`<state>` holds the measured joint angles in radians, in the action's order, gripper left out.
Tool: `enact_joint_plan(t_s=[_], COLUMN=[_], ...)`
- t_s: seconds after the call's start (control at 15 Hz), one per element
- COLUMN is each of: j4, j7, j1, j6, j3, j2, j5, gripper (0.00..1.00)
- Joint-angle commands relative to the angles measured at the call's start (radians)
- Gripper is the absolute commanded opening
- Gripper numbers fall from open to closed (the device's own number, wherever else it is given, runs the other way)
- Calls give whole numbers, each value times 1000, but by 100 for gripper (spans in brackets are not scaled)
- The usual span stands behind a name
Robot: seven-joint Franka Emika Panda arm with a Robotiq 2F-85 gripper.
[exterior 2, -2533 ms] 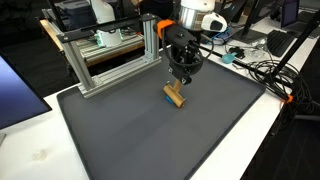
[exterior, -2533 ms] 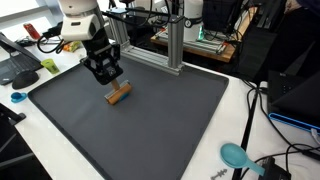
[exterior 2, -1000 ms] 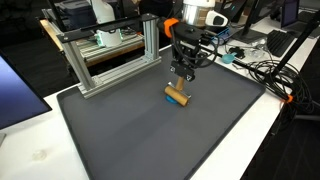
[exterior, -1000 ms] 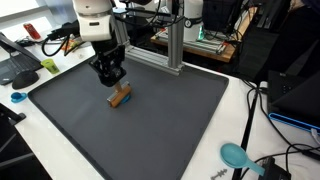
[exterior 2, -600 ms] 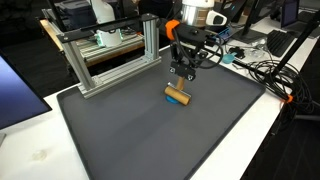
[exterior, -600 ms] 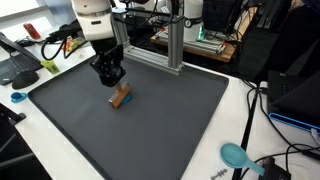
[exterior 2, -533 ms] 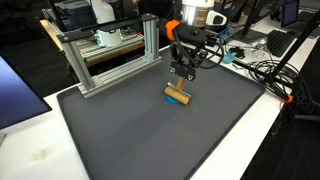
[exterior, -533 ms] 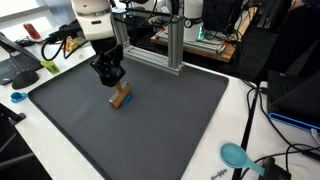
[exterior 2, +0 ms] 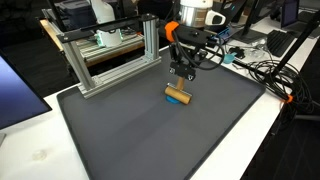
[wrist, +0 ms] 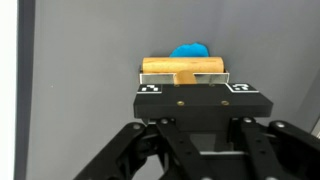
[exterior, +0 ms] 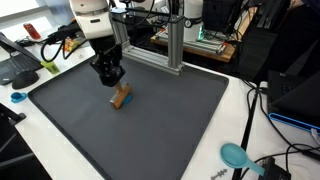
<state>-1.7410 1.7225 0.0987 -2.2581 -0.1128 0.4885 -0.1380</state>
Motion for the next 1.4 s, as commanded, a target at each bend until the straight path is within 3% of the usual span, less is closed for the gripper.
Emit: enact_joint_plan(t_s=[0.0,1.0,1.33], j4=[-90,-109,-152], j7=[-55,-279,-357], j1=[-14,-48,-30], j6=[-51,15,-22], j3=[-7,-8,-44], j2=[12,-84,-147], j5=[59,61,247], gripper=[22,22,22])
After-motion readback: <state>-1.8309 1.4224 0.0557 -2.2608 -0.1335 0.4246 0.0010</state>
